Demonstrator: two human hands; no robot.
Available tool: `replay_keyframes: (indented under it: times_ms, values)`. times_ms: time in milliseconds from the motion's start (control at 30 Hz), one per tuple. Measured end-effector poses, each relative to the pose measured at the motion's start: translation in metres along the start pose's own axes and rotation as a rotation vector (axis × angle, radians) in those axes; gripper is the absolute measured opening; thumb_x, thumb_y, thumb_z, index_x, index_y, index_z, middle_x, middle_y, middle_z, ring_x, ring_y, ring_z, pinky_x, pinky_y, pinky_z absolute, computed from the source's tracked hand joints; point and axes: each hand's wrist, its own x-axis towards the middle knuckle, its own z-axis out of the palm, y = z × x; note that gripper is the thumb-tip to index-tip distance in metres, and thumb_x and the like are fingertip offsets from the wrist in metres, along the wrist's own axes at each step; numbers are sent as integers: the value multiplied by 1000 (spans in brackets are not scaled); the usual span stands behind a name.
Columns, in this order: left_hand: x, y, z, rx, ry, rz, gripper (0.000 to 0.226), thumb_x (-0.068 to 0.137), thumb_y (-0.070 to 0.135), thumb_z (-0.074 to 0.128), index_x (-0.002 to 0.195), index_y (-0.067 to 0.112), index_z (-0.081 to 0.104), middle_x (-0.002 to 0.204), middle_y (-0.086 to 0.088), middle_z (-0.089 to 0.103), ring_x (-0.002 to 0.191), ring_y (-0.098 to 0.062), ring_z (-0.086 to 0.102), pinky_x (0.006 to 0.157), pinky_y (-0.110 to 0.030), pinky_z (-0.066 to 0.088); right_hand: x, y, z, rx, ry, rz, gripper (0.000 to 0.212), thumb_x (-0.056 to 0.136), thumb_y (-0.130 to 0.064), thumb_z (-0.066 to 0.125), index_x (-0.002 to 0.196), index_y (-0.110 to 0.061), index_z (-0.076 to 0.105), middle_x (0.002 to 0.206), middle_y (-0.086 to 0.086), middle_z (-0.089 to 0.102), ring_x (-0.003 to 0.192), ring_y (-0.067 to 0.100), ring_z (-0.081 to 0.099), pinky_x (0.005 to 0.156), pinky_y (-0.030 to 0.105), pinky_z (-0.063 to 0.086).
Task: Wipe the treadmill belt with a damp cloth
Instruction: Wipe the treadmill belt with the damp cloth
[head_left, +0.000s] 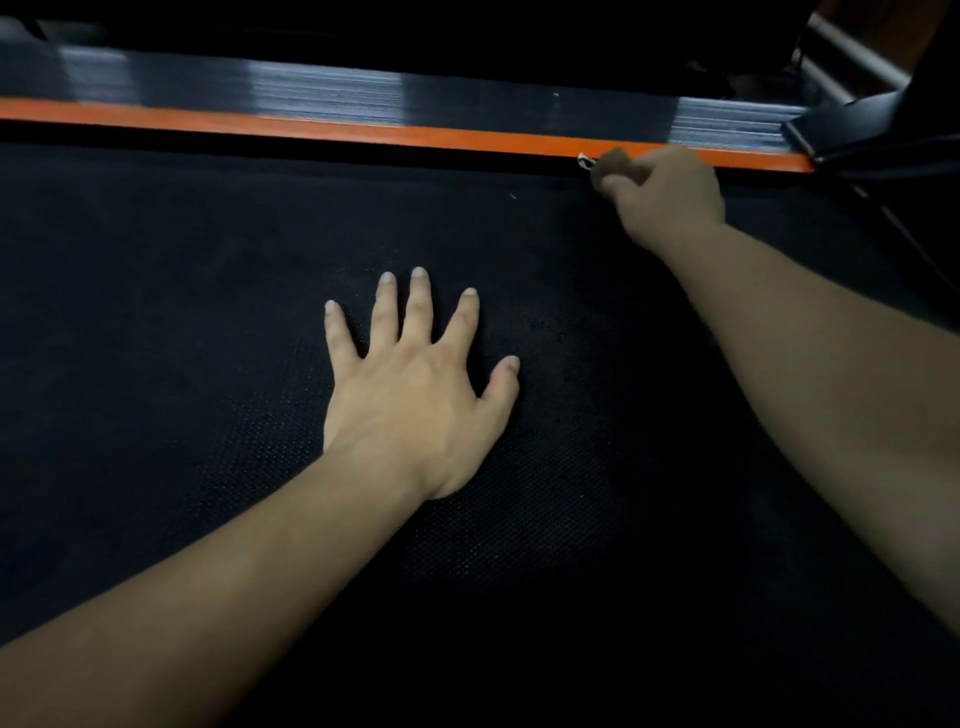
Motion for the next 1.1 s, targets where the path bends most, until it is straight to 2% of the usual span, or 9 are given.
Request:
replay_keyframes:
  times_ms: [67, 200, 367, 433, 567, 733, 867, 933, 1100]
  values:
    - [-1, 1, 0, -7, 4, 10, 75, 95, 73, 6, 161, 38, -2, 171, -4, -12, 156, -26, -21, 121, -62, -13, -3, 0, 3, -3, -21, -19, 25, 92, -48, 59, 95, -25, 68, 93, 0, 66, 91, 25, 61, 77, 35, 46]
    - [-1, -1, 0, -35, 24, 112, 74, 95, 74, 3, 161, 42, 4, 171, 5, -9, 155, -21, -21, 122, -58, -15, -28, 9, -7, 21, -144, -228, 22, 92, -48, 61, 95, -29, 70, 77, -9, 60, 76, 17, 55, 68, 31, 38]
    - [0, -1, 1, -41, 20, 115, 75, 94, 78, 8, 161, 43, 6, 171, 7, -7, 156, -19, -20, 123, -56, -15, 0, 34, -21, -53, 7, 62, 34, 92, -49, 58, 108, -21, 69, 102, 3, 67, 102, 29, 61, 89, 39, 46]
    - [0, 0, 1, -37, 14, 112, 76, 93, 79, 7, 161, 44, 5, 171, 7, -7, 156, -18, -19, 123, -56, -13, -9, 31, -17, -76, 11, 43, 30, 92, -47, 59, 105, -23, 70, 105, 6, 69, 102, 30, 61, 87, 39, 46]
    - [0, 0, 0, -39, -2, 97, 76, 93, 78, 10, 161, 44, 6, 171, 8, -6, 156, -18, -17, 124, -56, -12, -41, 31, -22, 15, -122, -148, 27, 91, -50, 61, 96, -26, 71, 86, -2, 65, 82, 20, 59, 73, 33, 44]
    - [0, 1, 0, -45, 9, 94, 77, 93, 78, 11, 161, 44, 9, 172, 8, -3, 157, -17, -14, 125, -55, -11, -22, 45, -34, -18, 32, 97, 31, 89, -51, 60, 102, -24, 70, 102, 4, 70, 101, 29, 63, 88, 41, 50]
    - [0, 1, 1, -37, 14, 99, 78, 92, 79, 9, 161, 43, 11, 172, 8, -1, 157, -17, -13, 125, -55, -10, -65, 36, -27, 43, -77, -137, 23, 91, -46, 62, 103, -29, 71, 91, -2, 60, 86, 20, 57, 76, 32, 42]
    - [-1, 2, 0, -47, 9, 90, 77, 92, 78, 11, 161, 43, 11, 172, 8, -1, 157, -17, -13, 125, -54, -11, -78, 42, -35, 7, -133, -238, 24, 92, -46, 62, 105, -29, 71, 92, -1, 58, 85, 20, 56, 77, 34, 44]
    - [0, 2, 0, -50, 17, 91, 76, 93, 78, 13, 161, 43, 13, 172, 7, 1, 157, -17, -11, 125, -54, -11, -53, 64, -48, -51, 15, 13, 25, 92, -47, 59, 100, -25, 69, 92, 0, 63, 95, 27, 63, 79, 35, 46]
